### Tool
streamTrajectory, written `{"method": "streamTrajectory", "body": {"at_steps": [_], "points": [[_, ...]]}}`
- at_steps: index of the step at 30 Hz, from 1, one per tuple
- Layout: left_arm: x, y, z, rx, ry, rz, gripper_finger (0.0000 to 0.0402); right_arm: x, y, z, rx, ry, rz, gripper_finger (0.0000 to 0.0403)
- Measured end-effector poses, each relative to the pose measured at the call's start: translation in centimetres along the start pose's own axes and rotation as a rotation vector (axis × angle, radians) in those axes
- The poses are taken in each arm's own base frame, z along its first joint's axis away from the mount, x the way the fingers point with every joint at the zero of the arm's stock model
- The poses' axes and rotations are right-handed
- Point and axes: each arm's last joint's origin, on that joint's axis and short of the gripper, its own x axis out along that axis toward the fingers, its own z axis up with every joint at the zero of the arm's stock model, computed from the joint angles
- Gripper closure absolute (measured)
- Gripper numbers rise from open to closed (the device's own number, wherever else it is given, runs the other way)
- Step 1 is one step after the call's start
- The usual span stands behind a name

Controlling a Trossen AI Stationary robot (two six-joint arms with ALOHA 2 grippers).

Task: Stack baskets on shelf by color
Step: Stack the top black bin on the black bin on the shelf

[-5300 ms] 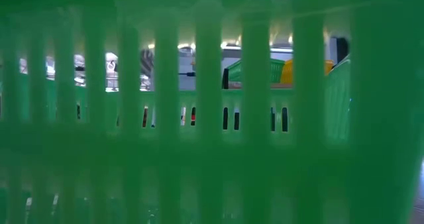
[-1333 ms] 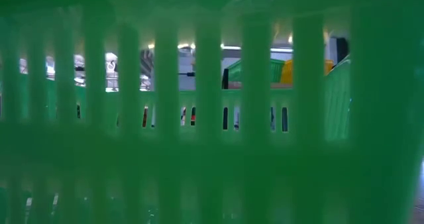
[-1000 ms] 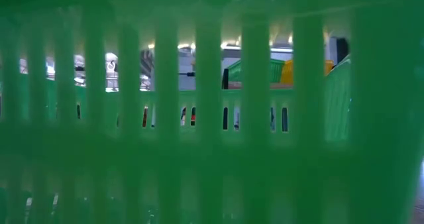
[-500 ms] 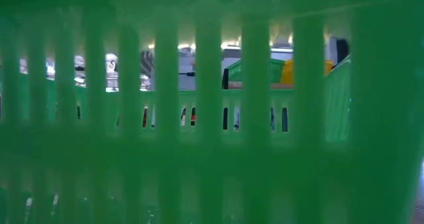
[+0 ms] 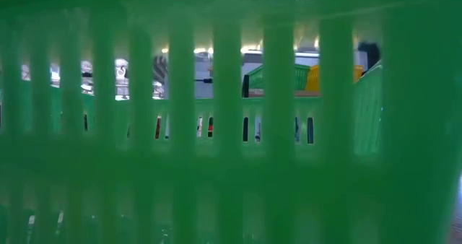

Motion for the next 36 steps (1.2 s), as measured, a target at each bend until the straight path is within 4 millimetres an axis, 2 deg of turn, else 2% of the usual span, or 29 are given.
{"method": "streamTrajectory", "body": {"at_steps": [10,18,36], "points": [[0.0,0.0,0.0,-0.041,0.003,-0.003,0.0324,3.6,-1.2,-1.2,-0.011,0.090,-0.028,0.0403],[0.0,0.1,0.0,-0.060,-0.006,0.022,0.0324,5.5,-1.7,-1.8,-0.059,0.125,-0.027,0.0403],[0.0,0.1,0.0,-0.085,-0.009,0.028,0.0324,5.8,-1.5,-2.1,-0.078,0.081,0.085,0.0403]]}}
